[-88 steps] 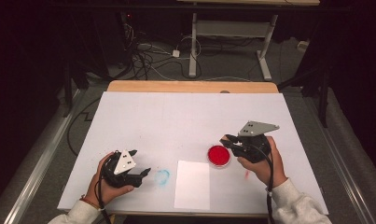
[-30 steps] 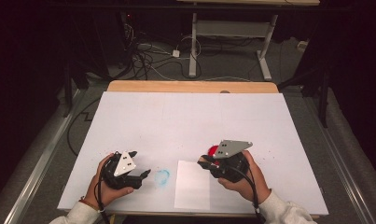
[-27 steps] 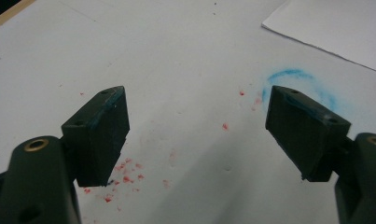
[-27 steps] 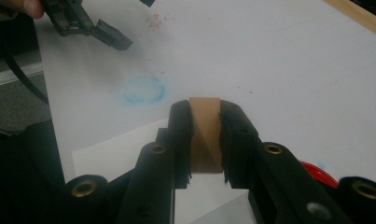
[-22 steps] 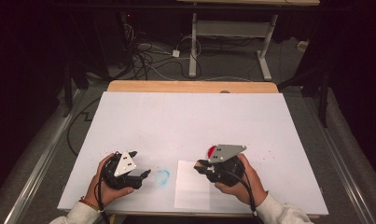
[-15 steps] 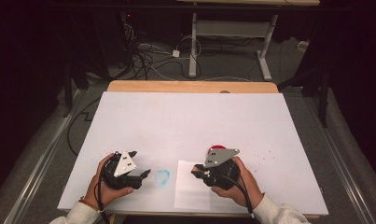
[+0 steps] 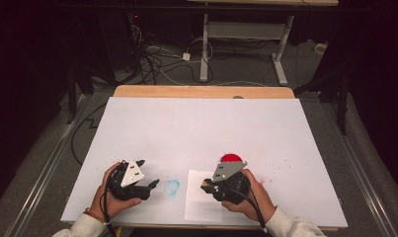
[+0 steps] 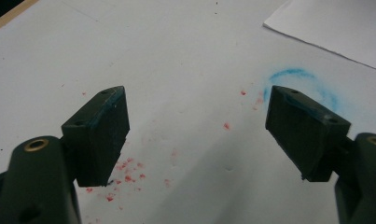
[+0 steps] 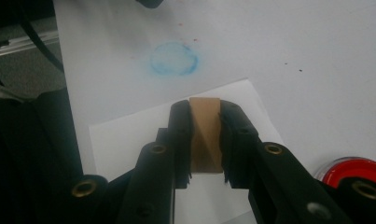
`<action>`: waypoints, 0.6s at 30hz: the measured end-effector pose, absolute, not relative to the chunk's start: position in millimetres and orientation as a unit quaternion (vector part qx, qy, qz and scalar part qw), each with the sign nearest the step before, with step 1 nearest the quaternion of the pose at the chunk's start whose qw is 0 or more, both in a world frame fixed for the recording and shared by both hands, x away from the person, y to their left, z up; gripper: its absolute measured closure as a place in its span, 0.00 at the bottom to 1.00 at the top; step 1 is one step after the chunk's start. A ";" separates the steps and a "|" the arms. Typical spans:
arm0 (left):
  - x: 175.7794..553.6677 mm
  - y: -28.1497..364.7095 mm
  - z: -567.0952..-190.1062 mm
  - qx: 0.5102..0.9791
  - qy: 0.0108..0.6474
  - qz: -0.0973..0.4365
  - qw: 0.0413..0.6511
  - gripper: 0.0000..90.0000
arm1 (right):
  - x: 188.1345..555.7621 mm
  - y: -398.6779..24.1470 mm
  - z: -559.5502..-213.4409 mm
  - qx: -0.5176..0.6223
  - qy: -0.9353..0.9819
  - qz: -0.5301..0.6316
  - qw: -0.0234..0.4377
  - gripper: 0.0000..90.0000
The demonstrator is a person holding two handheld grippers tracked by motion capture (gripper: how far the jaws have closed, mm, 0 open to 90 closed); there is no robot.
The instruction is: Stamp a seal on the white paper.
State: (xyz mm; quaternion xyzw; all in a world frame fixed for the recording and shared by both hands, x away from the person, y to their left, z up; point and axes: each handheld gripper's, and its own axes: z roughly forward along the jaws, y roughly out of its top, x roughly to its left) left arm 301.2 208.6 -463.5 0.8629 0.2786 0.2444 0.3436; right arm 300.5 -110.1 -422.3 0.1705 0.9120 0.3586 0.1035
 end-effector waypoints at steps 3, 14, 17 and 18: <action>301.2 208.4 -463.3 0.864 0.278 0.245 0.342 0.23 | 300.2 -107.1 -426.0 0.166 0.916 0.352 0.099 0.84; 301.2 208.3 -463.9 0.864 0.278 0.243 0.342 0.23 | 304.4 -104.4 -437.8 0.164 0.924 0.332 0.089 0.84; 301.3 208.3 -463.8 0.864 0.278 0.243 0.342 0.23 | 304.8 -103.5 -440.0 0.166 0.926 0.328 0.088 0.84; 301.2 208.2 -463.9 0.864 0.278 0.243 0.341 0.23 | 305.0 -103.4 -440.5 0.164 0.926 0.328 0.088 0.84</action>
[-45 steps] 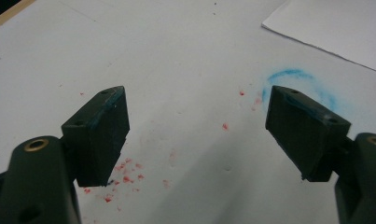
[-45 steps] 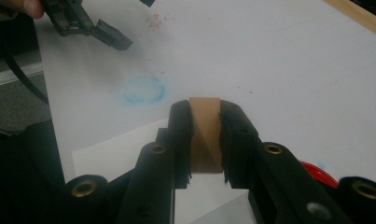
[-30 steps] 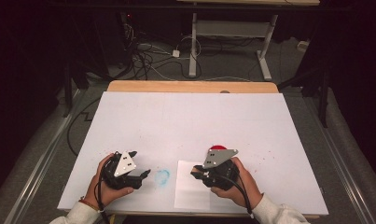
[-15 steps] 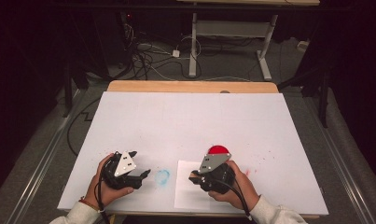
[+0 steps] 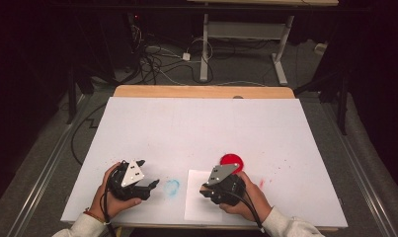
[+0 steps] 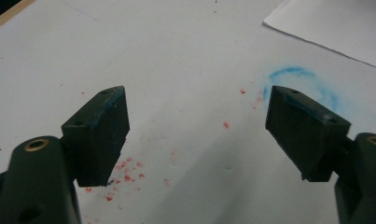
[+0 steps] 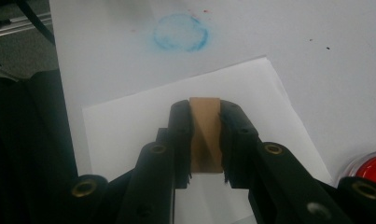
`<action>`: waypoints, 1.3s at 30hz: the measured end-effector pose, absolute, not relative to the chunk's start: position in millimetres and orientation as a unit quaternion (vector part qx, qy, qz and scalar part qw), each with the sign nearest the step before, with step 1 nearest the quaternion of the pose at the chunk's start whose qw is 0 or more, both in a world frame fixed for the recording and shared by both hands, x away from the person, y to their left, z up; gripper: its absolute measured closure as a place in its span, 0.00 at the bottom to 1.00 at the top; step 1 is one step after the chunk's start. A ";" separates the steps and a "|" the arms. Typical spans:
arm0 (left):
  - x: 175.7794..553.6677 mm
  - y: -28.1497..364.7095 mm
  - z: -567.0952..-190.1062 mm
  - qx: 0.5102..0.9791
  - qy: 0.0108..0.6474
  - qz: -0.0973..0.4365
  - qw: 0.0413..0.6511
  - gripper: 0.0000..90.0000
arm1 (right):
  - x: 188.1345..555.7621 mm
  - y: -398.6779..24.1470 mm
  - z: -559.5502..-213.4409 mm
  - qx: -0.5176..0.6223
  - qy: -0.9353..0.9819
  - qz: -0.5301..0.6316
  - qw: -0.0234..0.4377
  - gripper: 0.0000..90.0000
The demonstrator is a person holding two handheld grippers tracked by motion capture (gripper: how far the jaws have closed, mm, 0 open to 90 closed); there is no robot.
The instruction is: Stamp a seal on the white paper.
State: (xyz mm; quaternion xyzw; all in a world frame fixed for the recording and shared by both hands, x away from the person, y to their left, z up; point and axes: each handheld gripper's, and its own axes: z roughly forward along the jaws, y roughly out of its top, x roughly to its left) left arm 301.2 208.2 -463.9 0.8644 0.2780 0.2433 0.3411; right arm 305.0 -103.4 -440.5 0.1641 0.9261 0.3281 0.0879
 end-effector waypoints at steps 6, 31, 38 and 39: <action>301.2 208.3 -463.8 0.864 0.278 0.244 0.342 0.23 | 304.5 -101.2 -444.2 0.164 0.929 0.321 0.087 0.84; 301.1 207.8 -464.1 0.865 0.278 0.243 0.341 0.23 | 310.9 -96.3 -461.5 0.169 0.937 0.295 0.083 0.84; 300.6 207.6 -463.5 0.864 0.278 0.245 0.342 0.23 | 309.8 -96.5 -462.9 0.176 0.935 0.295 0.087 0.85; 300.6 207.7 -463.5 0.864 0.278 0.245 0.342 0.23 | 310.0 -96.5 -463.2 0.177 0.934 0.297 0.086 0.85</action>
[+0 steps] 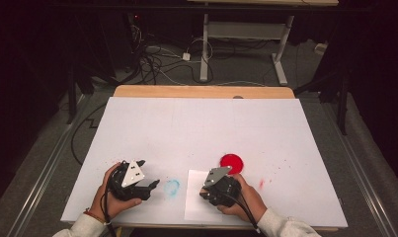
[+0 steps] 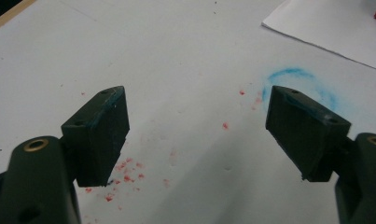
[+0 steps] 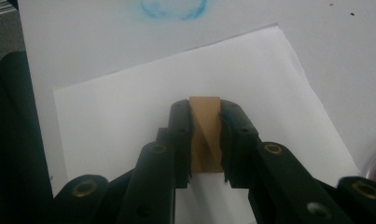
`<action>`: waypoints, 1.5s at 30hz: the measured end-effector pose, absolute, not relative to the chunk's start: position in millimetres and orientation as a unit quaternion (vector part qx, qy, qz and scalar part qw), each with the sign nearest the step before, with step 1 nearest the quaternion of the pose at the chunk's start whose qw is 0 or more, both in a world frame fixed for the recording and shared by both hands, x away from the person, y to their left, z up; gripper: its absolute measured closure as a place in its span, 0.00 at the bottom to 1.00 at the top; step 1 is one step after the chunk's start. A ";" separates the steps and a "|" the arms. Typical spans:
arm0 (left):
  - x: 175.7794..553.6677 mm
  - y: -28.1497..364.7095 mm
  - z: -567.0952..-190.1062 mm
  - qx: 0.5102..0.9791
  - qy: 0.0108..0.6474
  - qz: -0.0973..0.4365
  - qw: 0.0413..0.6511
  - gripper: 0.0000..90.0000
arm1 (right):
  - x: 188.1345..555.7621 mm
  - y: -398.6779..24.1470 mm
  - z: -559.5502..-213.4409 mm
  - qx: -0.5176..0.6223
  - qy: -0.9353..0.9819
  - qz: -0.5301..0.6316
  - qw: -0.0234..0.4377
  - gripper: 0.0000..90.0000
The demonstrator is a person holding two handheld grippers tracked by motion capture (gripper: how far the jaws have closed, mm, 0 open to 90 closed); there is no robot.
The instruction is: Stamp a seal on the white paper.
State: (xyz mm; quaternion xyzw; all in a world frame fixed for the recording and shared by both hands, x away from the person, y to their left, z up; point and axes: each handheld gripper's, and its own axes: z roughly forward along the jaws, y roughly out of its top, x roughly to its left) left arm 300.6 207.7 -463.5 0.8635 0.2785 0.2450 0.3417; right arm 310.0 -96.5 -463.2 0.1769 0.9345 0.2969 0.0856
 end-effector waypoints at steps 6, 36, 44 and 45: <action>300.4 207.6 -463.3 0.863 0.280 0.246 0.342 0.23 | 310.2 -96.3 -463.2 0.176 0.935 0.295 0.085 0.85; 299.4 204.6 -464.3 0.869 0.270 0.243 0.335 0.24 | 309.0 -97.2 -465.1 0.176 0.933 0.300 0.088 0.85; 299.5 206.0 -463.6 0.868 0.270 0.244 0.337 0.24 | 311.5 -98.3 -463.3 0.185 0.931 0.304 0.080 0.84; 299.7 206.3 -463.5 0.868 0.270 0.245 0.338 0.24 | 312.1 -99.2 -461.9 0.185 0.929 0.309 0.079 0.84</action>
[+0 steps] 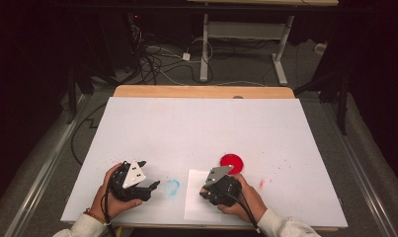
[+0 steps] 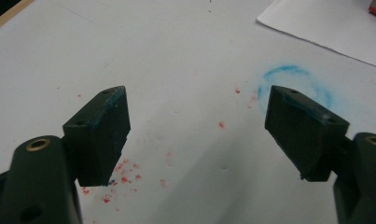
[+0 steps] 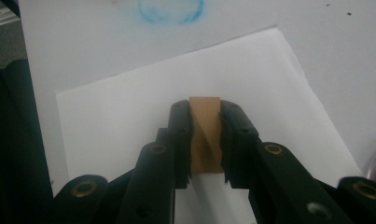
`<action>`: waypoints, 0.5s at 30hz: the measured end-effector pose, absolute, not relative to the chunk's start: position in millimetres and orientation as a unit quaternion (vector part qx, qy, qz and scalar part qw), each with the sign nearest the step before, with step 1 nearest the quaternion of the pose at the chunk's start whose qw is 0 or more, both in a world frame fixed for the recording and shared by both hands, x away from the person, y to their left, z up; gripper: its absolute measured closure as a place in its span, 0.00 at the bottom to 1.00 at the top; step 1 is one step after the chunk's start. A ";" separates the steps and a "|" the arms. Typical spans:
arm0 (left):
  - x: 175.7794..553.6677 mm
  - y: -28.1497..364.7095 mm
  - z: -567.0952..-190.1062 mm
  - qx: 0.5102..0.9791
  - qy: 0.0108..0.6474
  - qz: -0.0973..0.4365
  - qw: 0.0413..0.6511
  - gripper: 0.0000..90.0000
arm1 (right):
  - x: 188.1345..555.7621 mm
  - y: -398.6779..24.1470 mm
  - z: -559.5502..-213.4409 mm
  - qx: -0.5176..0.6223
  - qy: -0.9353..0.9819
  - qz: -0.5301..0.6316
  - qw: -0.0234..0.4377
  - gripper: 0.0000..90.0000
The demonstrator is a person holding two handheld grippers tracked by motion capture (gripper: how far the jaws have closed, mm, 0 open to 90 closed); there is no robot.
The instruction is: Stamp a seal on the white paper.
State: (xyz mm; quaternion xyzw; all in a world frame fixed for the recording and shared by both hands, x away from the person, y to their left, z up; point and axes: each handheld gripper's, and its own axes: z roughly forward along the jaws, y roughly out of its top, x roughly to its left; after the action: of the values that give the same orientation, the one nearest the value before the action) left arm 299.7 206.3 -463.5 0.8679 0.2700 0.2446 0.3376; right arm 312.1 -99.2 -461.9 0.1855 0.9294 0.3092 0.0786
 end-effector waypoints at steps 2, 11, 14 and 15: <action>300.0 206.7 -463.7 0.868 0.270 0.245 0.338 0.24 | 312.9 -101.2 -456.6 0.188 0.926 0.319 0.078 0.84; 300.0 206.7 -463.7 0.867 0.271 0.245 0.338 0.24 | 310.5 -110.6 -433.0 0.186 0.913 0.352 0.094 0.84; 301.1 207.3 -463.8 0.867 0.272 0.244 0.339 0.24 | 311.0 -113.6 -427.7 0.188 0.910 0.356 0.100 0.84; 301.5 207.6 -463.8 0.866 0.273 0.243 0.340 0.24 | 311.2 -114.3 -426.2 0.187 0.910 0.356 0.103 0.84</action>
State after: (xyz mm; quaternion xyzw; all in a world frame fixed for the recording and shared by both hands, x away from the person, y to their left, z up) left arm 301.5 207.6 -463.8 0.8663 0.2730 0.2432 0.3403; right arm 311.2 -114.3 -426.2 0.1868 0.9099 0.3558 0.1028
